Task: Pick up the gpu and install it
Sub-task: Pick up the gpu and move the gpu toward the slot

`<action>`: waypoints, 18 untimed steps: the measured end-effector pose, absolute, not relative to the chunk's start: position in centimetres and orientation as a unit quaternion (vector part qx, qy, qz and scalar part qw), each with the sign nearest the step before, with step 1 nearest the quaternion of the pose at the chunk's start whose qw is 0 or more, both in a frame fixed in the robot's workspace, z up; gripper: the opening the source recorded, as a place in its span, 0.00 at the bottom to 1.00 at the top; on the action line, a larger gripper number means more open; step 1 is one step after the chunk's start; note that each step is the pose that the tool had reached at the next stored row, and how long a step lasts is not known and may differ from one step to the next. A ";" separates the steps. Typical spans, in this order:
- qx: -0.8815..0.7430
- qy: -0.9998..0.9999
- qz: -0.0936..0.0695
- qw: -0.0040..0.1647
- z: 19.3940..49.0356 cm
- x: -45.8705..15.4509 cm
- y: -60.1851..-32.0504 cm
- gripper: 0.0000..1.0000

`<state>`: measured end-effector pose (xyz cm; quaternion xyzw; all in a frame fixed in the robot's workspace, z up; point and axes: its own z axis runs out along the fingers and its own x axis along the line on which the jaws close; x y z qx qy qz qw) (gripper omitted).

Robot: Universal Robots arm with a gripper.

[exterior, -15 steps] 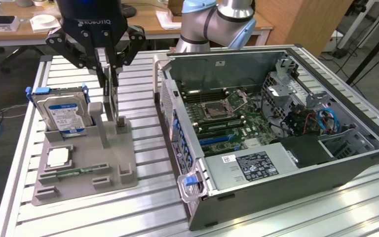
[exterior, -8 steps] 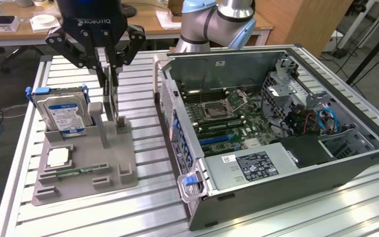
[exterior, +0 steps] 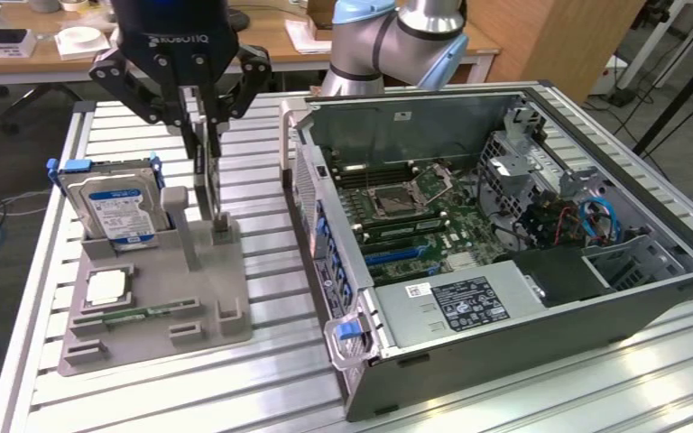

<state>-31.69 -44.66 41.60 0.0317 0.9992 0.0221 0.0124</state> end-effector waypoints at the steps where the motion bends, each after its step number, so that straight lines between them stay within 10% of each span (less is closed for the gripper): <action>1: 0.032 0.999 0.022 0.012 41.6 -31.6 -44.7 0.26; 18: 0.032 0.999 0.022 0.011 41.6 -30.2 -44.7 0.26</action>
